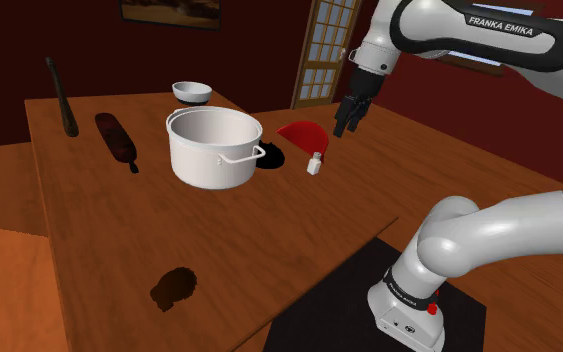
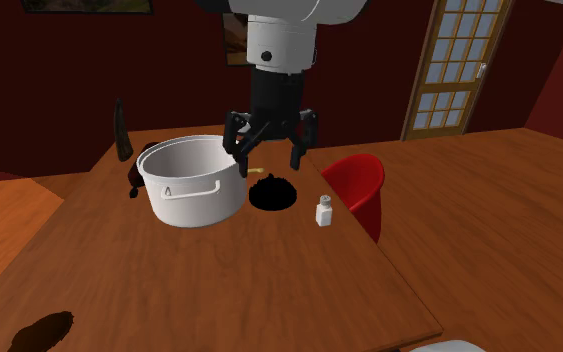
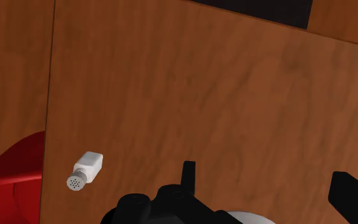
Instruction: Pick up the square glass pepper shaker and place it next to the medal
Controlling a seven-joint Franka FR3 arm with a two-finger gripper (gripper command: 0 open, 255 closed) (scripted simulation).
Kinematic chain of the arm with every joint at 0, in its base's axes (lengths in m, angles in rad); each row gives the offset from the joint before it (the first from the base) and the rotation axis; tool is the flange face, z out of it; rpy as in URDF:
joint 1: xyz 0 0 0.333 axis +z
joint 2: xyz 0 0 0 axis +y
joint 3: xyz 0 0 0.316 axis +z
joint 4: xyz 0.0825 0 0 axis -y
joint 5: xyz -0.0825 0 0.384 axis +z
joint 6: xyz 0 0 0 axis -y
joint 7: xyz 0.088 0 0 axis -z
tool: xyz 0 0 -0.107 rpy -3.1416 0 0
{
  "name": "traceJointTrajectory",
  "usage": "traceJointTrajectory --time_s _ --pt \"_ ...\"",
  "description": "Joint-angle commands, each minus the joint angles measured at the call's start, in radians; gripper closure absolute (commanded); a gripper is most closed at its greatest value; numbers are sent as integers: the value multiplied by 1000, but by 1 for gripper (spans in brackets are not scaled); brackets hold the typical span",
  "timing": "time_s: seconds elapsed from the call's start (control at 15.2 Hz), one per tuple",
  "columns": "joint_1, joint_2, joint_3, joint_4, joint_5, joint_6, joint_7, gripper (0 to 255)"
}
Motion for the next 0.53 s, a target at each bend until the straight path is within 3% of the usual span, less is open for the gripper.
traceJointTrajectory --time_s 0.0,0.46 --pt "0 0 0 0 0 0 0 0" --pt "-29 122 -84 -66 -68 198 -120 0"
